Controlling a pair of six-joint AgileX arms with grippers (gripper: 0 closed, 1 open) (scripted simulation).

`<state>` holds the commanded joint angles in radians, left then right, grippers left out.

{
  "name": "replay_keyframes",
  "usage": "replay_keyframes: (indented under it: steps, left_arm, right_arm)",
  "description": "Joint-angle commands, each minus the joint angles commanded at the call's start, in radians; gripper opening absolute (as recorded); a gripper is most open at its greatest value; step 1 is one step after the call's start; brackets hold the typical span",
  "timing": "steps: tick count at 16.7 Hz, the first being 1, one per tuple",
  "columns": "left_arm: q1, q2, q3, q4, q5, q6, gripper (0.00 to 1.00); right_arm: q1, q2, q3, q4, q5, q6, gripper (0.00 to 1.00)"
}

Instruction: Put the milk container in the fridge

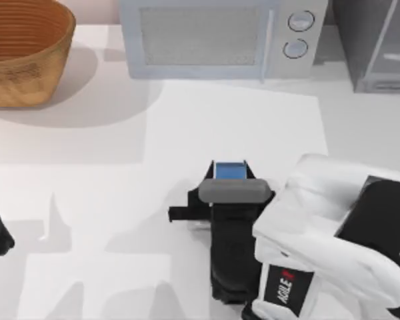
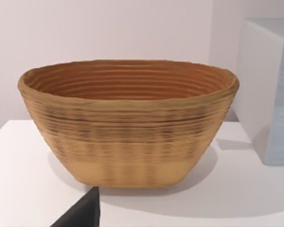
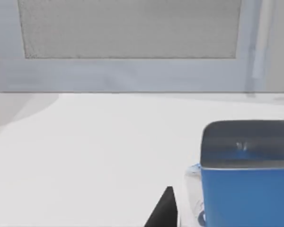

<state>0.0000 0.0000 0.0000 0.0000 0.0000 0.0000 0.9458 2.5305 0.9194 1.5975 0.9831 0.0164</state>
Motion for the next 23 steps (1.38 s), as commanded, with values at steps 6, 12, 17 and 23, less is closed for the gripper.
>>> replay_keyframes:
  steps: [6,12,17,23]
  left_arm:
    - [0.000,0.000,0.000,0.000,0.000,0.000,1.00]
    - [0.000,0.000,0.000,0.000,0.000,0.000,1.00]
    - [0.000,0.000,0.000,0.000,0.000,0.000,1.00]
    - [0.000,0.000,0.000,0.000,0.000,0.000,1.00]
  right_arm:
    - [-0.001,-0.203,-0.018,-0.179,-0.005,0.001,0.00]
    - [0.001,-0.500,-0.045,-0.453,-0.006,0.009,0.00]
    - [0.002,-0.571,-0.054,-0.524,-0.005,0.010,0.00]
    - [-0.038,-0.630,-0.104,-0.577,-0.056,0.008,0.00]
